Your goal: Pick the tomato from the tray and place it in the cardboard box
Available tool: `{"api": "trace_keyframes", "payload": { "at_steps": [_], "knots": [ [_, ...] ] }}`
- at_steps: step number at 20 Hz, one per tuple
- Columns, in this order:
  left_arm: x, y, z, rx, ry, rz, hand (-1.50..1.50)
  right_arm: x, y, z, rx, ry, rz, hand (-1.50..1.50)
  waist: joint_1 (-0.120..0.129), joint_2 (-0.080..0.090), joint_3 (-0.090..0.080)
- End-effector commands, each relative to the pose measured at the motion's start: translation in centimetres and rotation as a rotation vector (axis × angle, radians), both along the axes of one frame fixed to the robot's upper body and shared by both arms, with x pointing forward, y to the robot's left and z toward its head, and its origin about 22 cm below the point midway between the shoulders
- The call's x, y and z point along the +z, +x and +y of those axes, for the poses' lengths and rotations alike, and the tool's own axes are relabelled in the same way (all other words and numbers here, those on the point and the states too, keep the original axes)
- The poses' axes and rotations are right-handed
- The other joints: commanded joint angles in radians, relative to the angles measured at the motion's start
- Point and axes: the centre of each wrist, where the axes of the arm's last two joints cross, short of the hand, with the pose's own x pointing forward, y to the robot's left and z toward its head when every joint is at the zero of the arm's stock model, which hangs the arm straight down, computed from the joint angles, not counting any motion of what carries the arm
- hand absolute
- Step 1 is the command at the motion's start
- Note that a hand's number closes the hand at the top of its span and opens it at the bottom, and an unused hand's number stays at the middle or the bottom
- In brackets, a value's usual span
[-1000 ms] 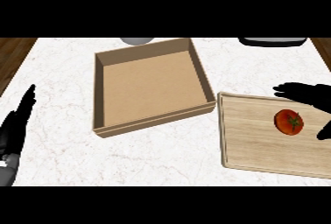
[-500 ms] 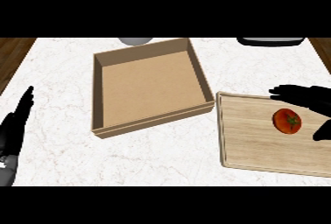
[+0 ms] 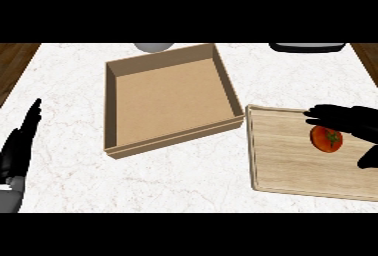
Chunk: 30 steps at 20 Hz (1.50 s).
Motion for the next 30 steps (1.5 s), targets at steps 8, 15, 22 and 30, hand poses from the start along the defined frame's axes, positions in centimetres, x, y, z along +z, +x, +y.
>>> {"api": "trace_keyframes", "payload": {
  "at_steps": [8, 15, 22, 30],
  "knots": [
    [1.5, -0.2, -0.2, -0.027, 0.003, 0.012, 0.0, -2.0, 0.8, 2.0, -0.033, -0.088, 0.045, -1.5, 0.01, 0.002, 0.001],
    [-0.3, -0.5, 0.5, -0.007, 0.009, 0.0, 0.0, -4.1, 1.0, 3.0, -0.075, 0.053, -0.176, 1.5, 0.008, 0.004, 0.001],
    [-0.8, -1.0, 0.0, 0.017, -0.02, 0.031, 0.0, -6.5, 0.6, 5.9, -0.418, 0.085, -0.2, 1.5, -0.018, -0.009, -0.002],
    [-0.8, -2.0, 2.1, 0.095, 0.006, 0.051, 0.0, -9.6, -2.3, 5.5, -1.073, 0.043, -0.14, 1.5, -0.108, -0.041, -0.014]
  ]
}}
